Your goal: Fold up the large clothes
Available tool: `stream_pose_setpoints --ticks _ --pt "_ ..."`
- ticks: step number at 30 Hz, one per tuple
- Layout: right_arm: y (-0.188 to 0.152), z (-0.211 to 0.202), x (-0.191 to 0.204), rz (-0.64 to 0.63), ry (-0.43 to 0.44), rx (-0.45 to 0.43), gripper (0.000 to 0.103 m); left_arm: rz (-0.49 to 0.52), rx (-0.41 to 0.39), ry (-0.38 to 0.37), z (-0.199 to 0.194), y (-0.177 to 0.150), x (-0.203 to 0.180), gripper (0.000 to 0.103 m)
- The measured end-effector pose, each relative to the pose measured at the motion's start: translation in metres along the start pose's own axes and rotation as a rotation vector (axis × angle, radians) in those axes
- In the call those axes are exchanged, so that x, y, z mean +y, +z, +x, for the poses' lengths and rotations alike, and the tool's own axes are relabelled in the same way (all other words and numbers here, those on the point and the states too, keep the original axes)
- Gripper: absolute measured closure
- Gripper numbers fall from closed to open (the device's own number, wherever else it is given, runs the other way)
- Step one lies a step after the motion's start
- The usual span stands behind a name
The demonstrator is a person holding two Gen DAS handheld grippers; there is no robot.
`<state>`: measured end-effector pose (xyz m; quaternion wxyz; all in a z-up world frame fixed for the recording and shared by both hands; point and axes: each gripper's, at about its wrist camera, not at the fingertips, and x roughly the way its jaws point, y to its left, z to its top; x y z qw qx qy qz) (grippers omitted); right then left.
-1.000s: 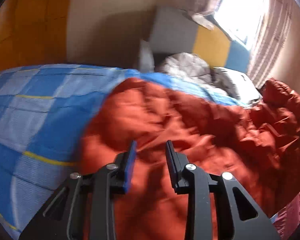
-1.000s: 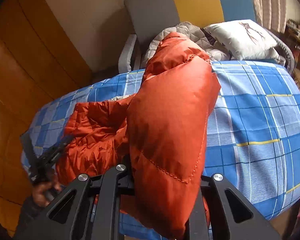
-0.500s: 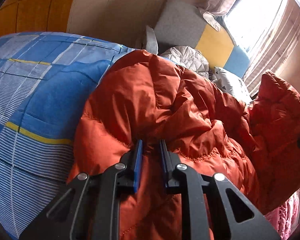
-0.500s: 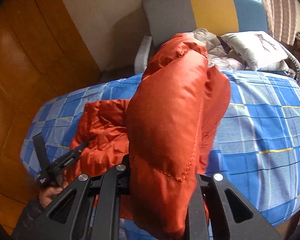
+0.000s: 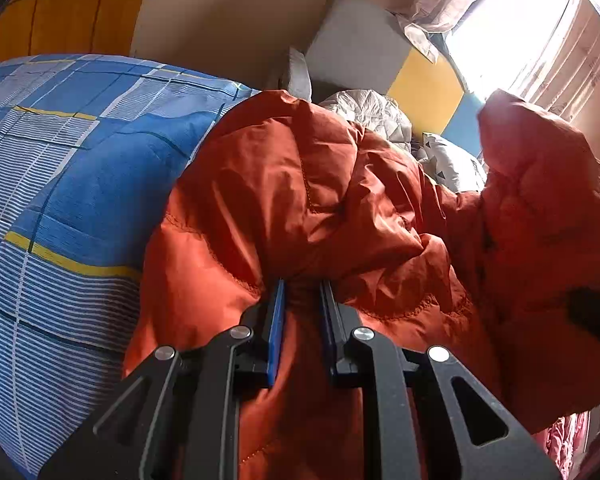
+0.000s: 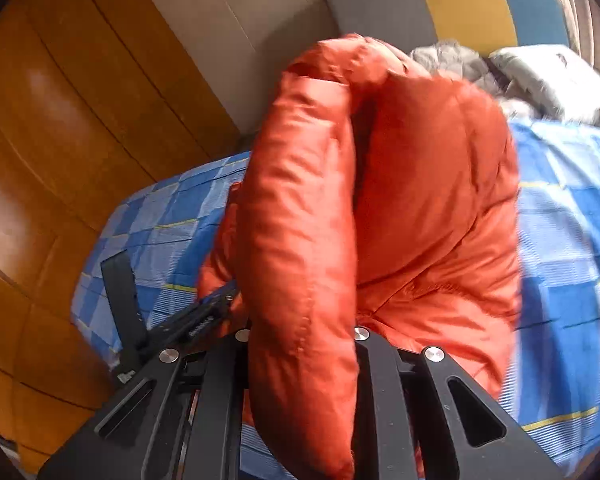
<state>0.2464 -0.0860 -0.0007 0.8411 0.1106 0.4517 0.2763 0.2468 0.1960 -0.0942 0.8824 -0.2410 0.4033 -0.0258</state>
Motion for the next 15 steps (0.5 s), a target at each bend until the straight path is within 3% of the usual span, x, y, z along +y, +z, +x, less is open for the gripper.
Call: stream_pose_setpoints --ticks 6,12,15 --pt "-0.023 0.036 0.013 0.017 0.068 0.054 0.089 0.015 0.011 -0.016 0.001 -0.001 0.001 0.088" --pt "-0.034 0.060 0.019 -0.010 0.063 0.083 0.089 0.017 0.024 -0.036 -0.008 0.001 0.002 0.088" --pt "-0.039 0.067 0.024 -0.041 0.041 0.086 0.089 0.002 0.013 -0.078 -0.023 0.004 0.004 0.081"
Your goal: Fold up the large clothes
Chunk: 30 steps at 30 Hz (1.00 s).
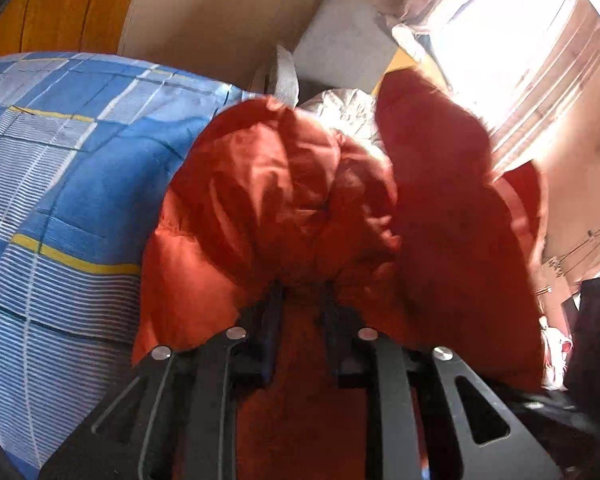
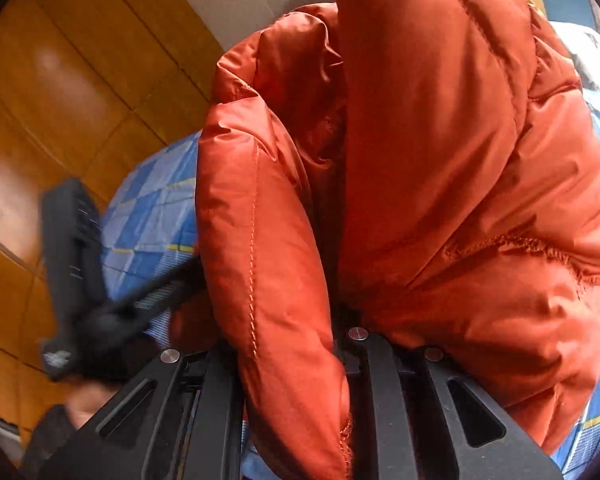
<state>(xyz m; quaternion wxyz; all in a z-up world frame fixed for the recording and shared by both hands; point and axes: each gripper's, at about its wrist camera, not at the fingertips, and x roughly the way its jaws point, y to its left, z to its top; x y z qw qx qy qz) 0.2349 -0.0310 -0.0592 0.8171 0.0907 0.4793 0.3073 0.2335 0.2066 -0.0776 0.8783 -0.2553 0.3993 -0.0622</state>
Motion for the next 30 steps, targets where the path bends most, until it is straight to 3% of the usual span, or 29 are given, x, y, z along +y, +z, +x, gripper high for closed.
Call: stream_pose_setpoints --ticks 2,5,15,27,30 --pt "-0.002 0.005 0.003 -0.004 -0.010 0.003 0.089 0.002 -0.007 -0.024 -0.009 0.001 -0.003 0.069" --pt "-0.003 0.007 0.007 -0.009 -0.026 -0.003 0.089 0.012 -0.022 -0.039 -0.018 0.003 -0.007 0.061" --pt "-0.019 0.006 0.016 0.044 -0.078 -0.066 0.089 0.049 -0.032 0.029 -0.025 0.007 -0.021 0.052" --pt "-0.028 0.029 0.052 0.015 -0.278 -0.122 0.088 0.076 -0.049 0.048 -0.036 0.020 -0.023 0.051" --pt "-0.033 0.040 0.062 -0.028 -0.339 -0.122 0.087 0.086 -0.053 0.037 -0.036 0.018 -0.024 0.045"
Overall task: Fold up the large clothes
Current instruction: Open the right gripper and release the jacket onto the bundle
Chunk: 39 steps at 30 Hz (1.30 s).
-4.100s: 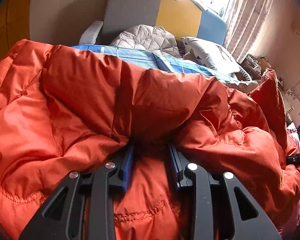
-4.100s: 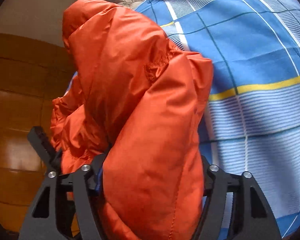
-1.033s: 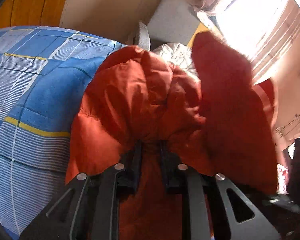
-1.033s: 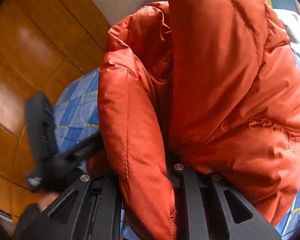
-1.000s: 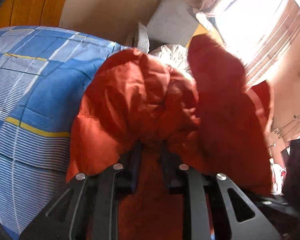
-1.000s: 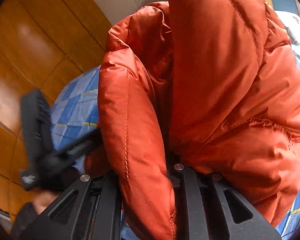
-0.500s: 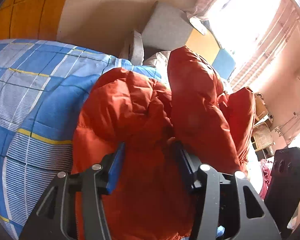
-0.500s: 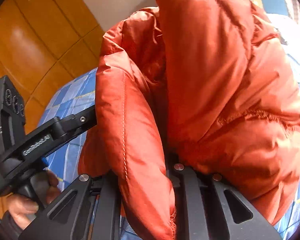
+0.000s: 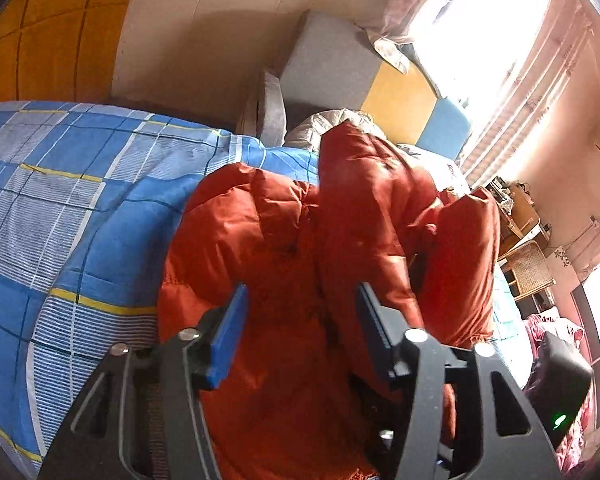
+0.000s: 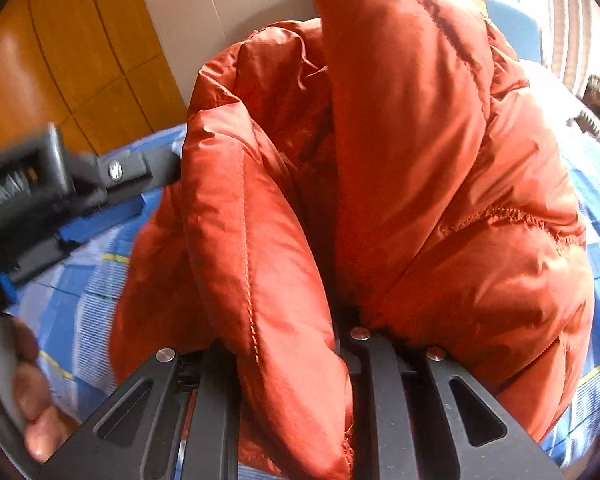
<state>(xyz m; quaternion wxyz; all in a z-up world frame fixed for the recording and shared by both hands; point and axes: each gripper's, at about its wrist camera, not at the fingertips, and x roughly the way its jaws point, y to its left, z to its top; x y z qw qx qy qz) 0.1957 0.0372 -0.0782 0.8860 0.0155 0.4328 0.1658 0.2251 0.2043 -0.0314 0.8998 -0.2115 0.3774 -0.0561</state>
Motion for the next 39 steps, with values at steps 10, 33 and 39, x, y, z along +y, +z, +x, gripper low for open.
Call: stream_pose_setpoints --ticks 10,33,39 --pt "-0.004 0.022 0.031 -0.087 -0.090 -0.014 0.083 -0.037 0.018 -0.011 0.013 -0.011 0.021 0.046" --pt "0.012 -0.079 0.001 -0.078 0.116 -0.196 0.011 -0.025 0.014 0.086 0.026 -0.038 0.029 0.061" --pt "0.000 -0.133 -0.104 0.244 0.262 -0.355 0.010 -0.016 0.015 0.088 0.029 -0.042 0.029 0.060"
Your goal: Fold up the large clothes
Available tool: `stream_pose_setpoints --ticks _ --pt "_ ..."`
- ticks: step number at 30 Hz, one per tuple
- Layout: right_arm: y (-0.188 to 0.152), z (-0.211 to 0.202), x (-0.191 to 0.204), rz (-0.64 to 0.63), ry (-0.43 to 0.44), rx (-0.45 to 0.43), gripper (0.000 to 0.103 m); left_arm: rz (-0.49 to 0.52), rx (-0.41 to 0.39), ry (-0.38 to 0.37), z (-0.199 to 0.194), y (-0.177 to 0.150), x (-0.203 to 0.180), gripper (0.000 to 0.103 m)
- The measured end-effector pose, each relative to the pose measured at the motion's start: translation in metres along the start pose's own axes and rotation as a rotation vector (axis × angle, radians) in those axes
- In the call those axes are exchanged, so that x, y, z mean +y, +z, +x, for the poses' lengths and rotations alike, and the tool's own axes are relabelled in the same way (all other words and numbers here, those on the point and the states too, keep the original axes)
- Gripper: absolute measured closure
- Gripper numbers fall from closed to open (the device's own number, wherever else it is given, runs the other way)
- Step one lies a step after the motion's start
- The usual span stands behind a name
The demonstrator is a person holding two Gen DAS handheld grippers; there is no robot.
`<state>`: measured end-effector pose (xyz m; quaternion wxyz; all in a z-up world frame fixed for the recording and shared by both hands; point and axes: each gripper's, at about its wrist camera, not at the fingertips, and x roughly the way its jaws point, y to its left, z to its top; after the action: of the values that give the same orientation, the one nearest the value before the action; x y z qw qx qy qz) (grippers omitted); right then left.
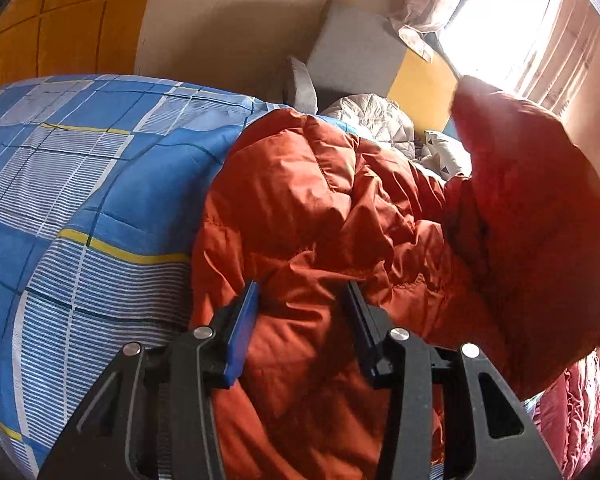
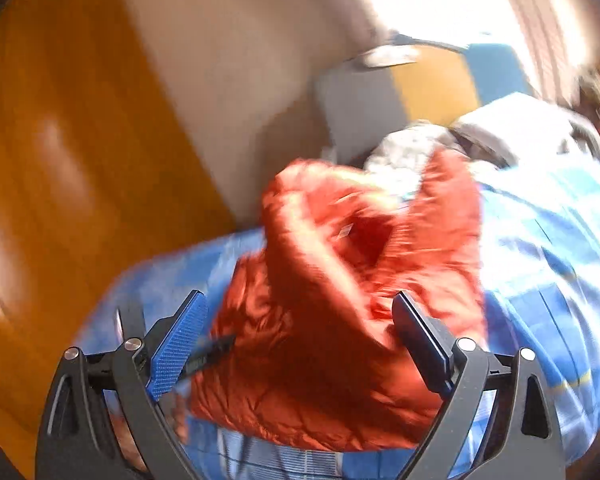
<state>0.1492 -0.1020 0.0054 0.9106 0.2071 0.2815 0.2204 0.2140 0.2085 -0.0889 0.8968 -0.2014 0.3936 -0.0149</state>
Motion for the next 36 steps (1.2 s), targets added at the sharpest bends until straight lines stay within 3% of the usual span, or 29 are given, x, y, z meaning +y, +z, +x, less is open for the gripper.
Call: stream_pose_setpoints --ticks 3,5,8,11,14,17,19,22,31,36 --pt "0.003 -0.012 -0.083 0.301 -0.018 -0.044 0.010 -0.002 0.001 -0.003 0.002 -0.002 0.002 0.060" --pt "-0.004 0.012 -0.134 0.454 -0.022 0.014 0.010 -0.007 0.005 -0.003 0.004 -0.003 0.002 0.059" --pt "-0.021 0.046 -0.172 0.606 0.036 0.086 0.010 0.001 0.009 0.004 0.006 -0.005 0.000 0.059" --pt "-0.025 0.064 -0.175 0.608 0.072 0.117 0.006 0.008 0.016 0.001 0.005 -0.003 0.001 0.059" --pt "-0.025 0.073 -0.169 0.572 0.111 0.136 0.009 0.017 0.019 0.000 0.004 -0.003 0.001 0.060" --pt "-0.025 0.077 -0.162 0.526 0.134 0.152 0.024 0.014 0.023 -0.012 0.005 -0.004 0.001 0.060" --pt "-0.023 0.080 -0.155 0.492 0.161 0.175 0.043 0.015 0.024 -0.021 0.007 -0.005 0.003 0.061" --pt "-0.021 0.078 -0.144 0.448 0.179 0.184 0.061 0.015 0.029 -0.043 0.008 -0.007 0.005 0.063" --pt "-0.004 0.099 -0.074 0.288 0.259 0.218 0.066 -0.034 0.030 -0.130 0.009 -0.012 0.019 0.066" --pt "-0.012 0.124 -0.028 0.156 0.246 0.274 0.066 -0.050 0.032 -0.157 0.008 -0.013 0.023 0.067"
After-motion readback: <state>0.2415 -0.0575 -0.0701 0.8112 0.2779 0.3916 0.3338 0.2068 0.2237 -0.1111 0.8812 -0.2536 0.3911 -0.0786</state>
